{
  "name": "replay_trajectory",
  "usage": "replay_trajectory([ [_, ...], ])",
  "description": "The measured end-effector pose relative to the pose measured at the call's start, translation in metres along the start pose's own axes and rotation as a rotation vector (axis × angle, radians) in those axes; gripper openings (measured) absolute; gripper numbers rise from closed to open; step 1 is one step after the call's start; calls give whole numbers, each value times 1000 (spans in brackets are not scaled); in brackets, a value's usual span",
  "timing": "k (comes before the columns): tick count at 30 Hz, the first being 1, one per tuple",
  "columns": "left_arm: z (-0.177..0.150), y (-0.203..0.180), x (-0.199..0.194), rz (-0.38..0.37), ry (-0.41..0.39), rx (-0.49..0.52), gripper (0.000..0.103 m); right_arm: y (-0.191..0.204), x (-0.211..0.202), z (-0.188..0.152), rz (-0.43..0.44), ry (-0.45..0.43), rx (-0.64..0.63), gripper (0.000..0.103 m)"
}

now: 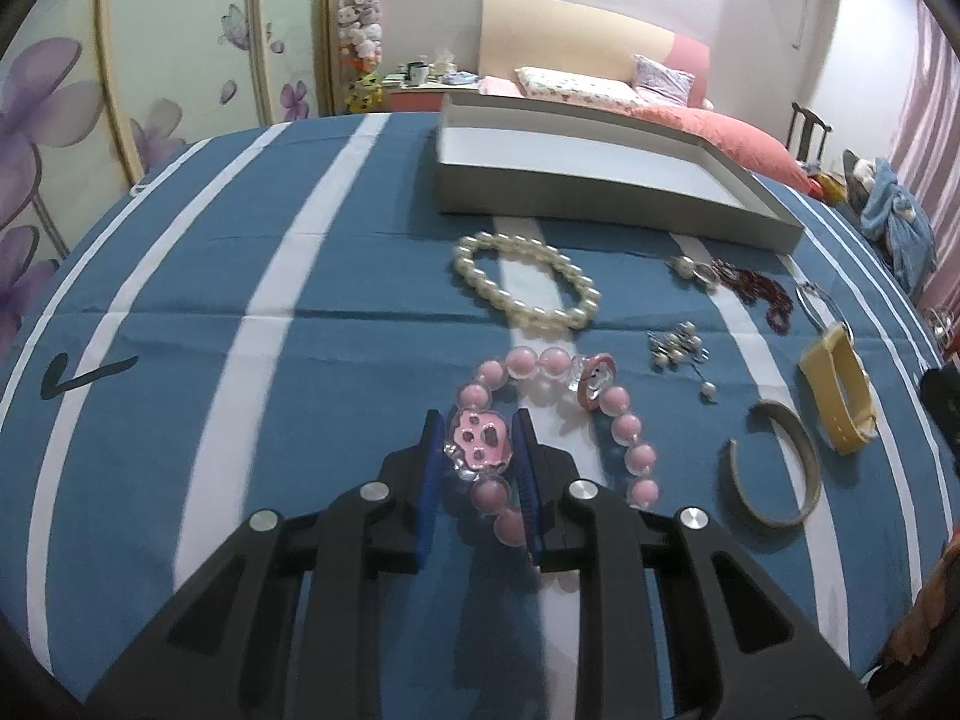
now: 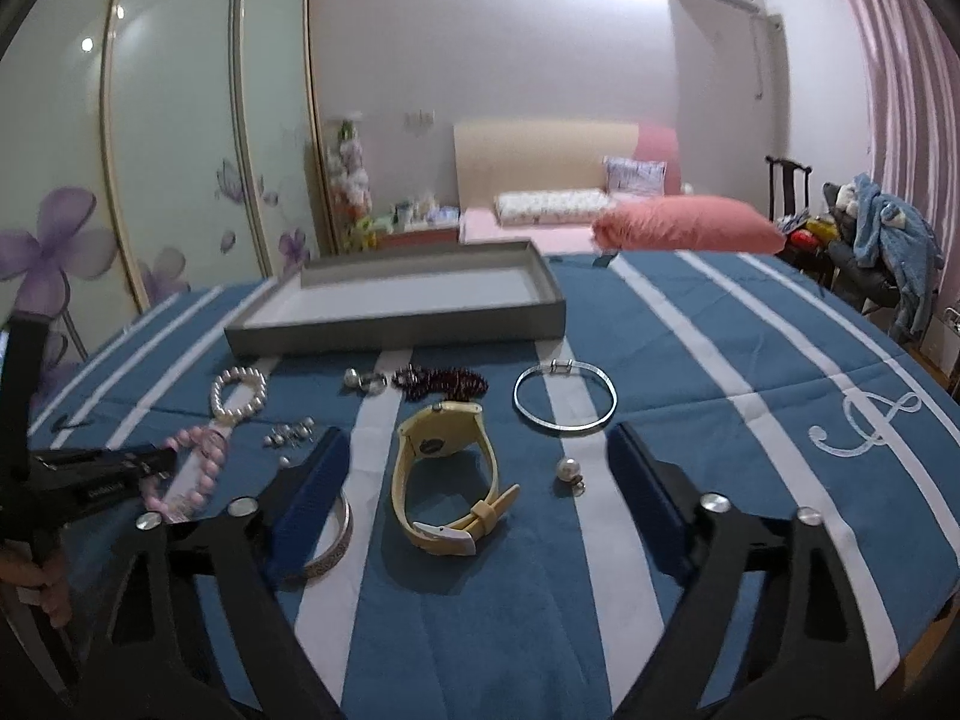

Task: Organize jewelry
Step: 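Close the left tool on the pink bead bracelet while the right tool approaches the yellow watch, then grasp the yellow watch with the right tool while the left tool lifts the pink bracelet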

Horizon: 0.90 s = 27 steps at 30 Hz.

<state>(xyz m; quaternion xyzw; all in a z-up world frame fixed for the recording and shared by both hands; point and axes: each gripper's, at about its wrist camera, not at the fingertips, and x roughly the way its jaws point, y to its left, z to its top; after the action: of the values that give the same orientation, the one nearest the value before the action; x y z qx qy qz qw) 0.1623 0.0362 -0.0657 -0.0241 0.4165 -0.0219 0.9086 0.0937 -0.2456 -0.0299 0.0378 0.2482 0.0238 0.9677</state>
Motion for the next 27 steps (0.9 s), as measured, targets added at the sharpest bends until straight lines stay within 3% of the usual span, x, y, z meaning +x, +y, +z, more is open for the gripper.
replay_trajectory([
  [7, 7, 19, -2, 18, -24, -43, 23, 6, 32, 3, 24, 179, -13, 75],
  [17, 10, 26, -2, 6, -27, -51, 23, 12, 57, 2, 4, 311, -34, 75],
  [22, 9, 26, -3, 3, -30, -50, 23, 10, 59, 0, 6, 340, -32, 62],
  [27, 9, 26, -3, 3, -30, -49, 23, 12, 60, 0, 4, 344, -39, 61],
])
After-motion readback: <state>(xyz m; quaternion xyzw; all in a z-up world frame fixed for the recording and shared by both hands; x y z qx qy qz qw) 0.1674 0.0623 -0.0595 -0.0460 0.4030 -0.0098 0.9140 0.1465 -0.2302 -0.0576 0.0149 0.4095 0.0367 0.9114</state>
